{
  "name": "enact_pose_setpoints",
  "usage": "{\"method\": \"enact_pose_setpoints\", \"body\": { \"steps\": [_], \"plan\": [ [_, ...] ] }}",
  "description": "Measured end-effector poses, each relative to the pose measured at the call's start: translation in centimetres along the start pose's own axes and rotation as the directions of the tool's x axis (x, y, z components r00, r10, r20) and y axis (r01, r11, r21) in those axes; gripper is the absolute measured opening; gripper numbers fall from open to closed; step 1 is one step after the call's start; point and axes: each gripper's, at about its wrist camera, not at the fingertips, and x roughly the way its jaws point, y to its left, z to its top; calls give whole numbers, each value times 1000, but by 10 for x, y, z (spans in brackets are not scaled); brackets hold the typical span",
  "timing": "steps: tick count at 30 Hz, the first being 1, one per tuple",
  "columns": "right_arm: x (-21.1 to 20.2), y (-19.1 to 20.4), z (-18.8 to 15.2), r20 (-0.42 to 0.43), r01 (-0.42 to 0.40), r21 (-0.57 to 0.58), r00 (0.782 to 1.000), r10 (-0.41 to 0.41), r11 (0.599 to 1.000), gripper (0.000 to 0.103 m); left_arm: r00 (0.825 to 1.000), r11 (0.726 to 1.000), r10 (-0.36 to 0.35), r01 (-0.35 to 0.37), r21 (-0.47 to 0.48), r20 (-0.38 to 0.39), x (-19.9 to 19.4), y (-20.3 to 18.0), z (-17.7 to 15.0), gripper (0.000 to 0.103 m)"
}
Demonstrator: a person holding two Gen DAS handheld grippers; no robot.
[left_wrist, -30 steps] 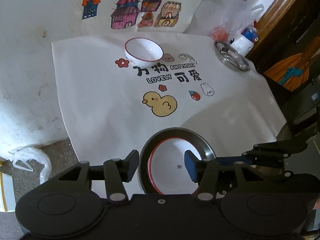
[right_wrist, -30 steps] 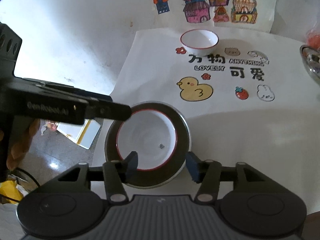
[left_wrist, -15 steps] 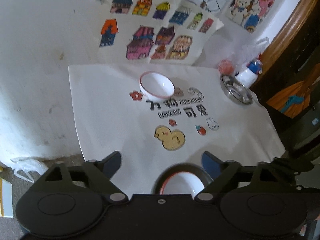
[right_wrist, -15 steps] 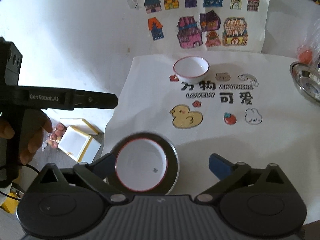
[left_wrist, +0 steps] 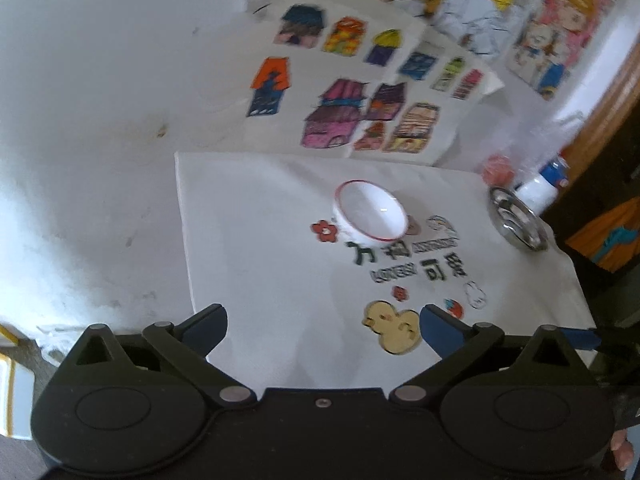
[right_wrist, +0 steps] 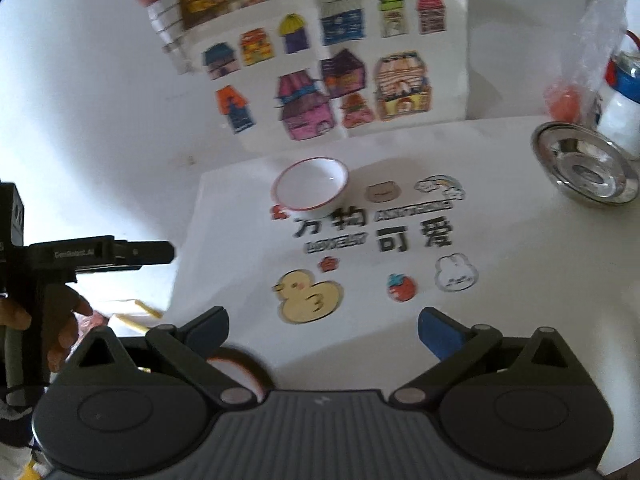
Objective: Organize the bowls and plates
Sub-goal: 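Move both grippers to the second red-rimmed white bowl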
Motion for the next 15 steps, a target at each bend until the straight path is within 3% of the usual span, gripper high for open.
{"method": "enact_pose_setpoints", "body": {
  "steps": [7,15],
  "plan": [
    [39,-11,28,23,-2,39,1000,1,999,103,1000,993,15,-18,-116,-24,40,34,18,102],
    [107,-19,74,41,-43,125,998,39,991,103,1000,992,22,-22,-124,-6,78,30,52,102]
  ]
}}
